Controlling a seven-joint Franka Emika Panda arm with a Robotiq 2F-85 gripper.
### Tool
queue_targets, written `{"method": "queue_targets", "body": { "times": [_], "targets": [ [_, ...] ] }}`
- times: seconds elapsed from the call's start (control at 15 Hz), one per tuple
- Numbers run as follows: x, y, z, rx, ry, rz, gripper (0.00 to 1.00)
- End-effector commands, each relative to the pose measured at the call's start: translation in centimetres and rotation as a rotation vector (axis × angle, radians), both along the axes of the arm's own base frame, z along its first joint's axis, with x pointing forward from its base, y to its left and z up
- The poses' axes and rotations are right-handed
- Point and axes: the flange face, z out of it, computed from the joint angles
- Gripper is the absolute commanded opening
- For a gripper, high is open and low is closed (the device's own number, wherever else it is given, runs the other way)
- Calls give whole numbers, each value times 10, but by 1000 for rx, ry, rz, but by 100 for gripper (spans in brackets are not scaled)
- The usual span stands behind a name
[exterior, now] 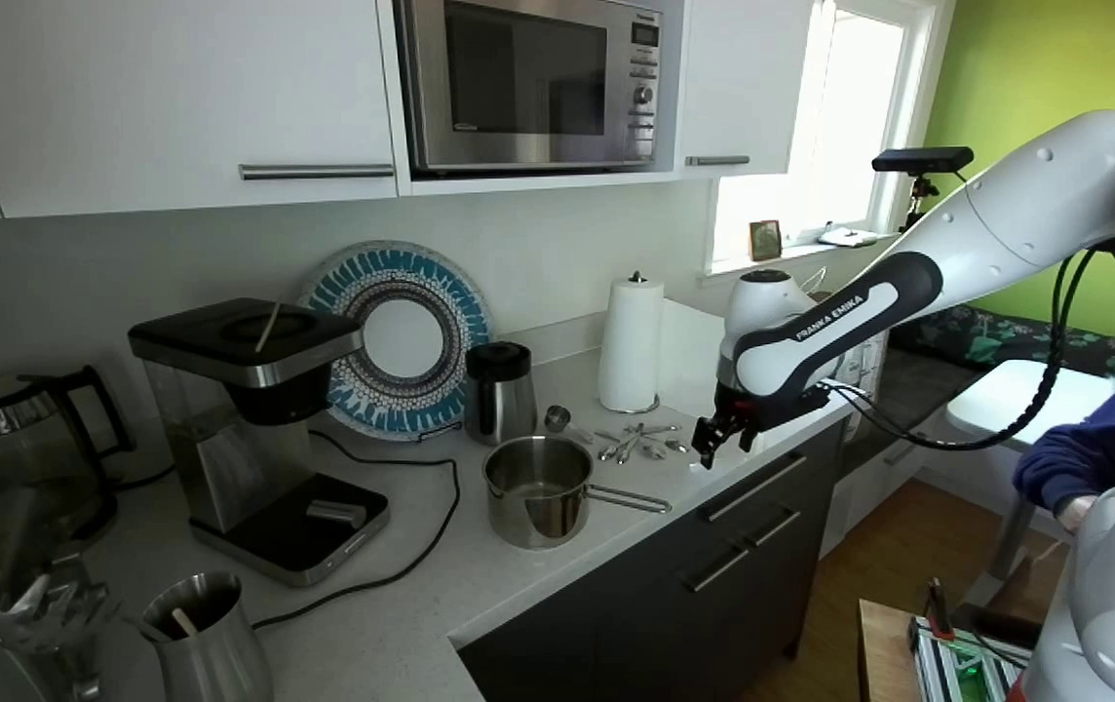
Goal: Put the spoons in the pot
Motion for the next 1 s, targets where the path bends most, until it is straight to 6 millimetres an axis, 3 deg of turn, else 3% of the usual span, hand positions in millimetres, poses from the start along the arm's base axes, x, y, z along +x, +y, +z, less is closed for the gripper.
{"method": "queue_targets", "body": {
  "times": [0.0, 0.07, 0.13, 0.27, 0.47, 0.6, 0.93],
  "targets": [
    [0, -57, -8, -29, 64, 89, 100],
    [-1, -80, -11, -50, 88, 67, 100],
    [-4, -47, -1, -29, 31, 59, 100],
    [-6, -59, -3, -35, 38, 50, 100],
    [0, -51, -1, -35, 34, 65, 100],
    [5, -45, 3, 17, -19, 206, 100],
    [36, -58, 36, 131, -179, 371, 100]
  ]
}}
